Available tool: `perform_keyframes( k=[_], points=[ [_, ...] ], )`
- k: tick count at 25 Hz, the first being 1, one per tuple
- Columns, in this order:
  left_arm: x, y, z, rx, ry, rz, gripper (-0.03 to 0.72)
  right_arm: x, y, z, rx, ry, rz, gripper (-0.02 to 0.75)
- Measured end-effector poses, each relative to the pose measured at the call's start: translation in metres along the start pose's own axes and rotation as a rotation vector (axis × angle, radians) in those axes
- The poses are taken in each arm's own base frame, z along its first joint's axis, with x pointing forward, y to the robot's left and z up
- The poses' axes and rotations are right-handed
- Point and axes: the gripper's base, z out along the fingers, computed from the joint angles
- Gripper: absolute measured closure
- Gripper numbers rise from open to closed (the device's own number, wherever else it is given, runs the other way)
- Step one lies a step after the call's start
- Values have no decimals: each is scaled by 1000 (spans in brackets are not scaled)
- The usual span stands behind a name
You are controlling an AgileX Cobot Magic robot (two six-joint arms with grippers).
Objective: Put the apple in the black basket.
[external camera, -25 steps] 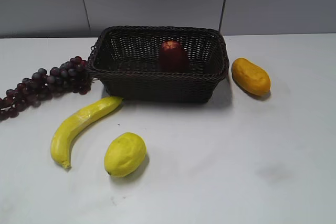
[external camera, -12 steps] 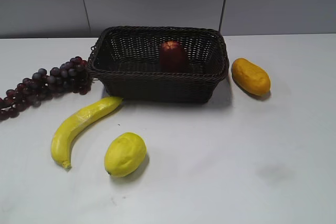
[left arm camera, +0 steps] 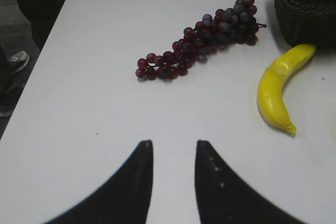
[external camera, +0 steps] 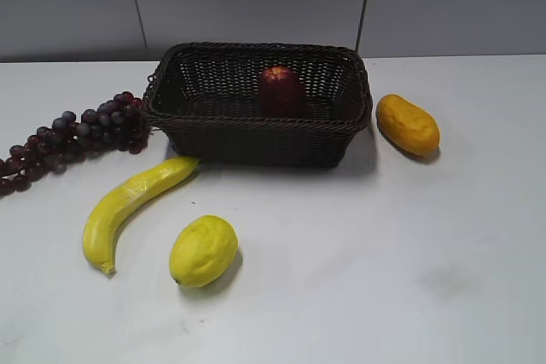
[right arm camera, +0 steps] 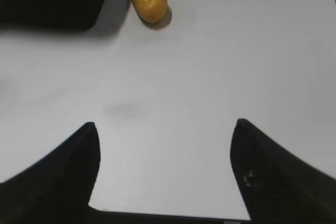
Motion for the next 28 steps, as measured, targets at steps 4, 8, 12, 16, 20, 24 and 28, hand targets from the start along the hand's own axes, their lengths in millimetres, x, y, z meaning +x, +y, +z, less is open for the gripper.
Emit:
perform_keyframes(
  k=[4, 8, 12, 16, 20, 24, 28],
  points=[
    [0, 0, 0, 0, 0, 0, 485, 0, 0, -1, 1, -4, -1, 154],
    [0, 0, 0, 0, 0, 0, 485, 0, 0, -1, 2, -4, -2, 154],
    [0, 0, 0, 0, 0, 0, 485, 0, 0, -1, 2, -4, -3, 154],
    [0, 0, 0, 0, 0, 0, 485, 0, 0, -1, 2, -4, -3, 155],
    [0, 0, 0, 0, 0, 0, 485, 0, 0, -1, 2, -4, -3, 155],
    [0, 0, 0, 0, 0, 0, 486, 0, 0, -1, 2, -4, -3, 155],
    [0, 0, 0, 0, 0, 0, 486, 0, 0, -1, 1, -4, -17, 155]
  ],
)
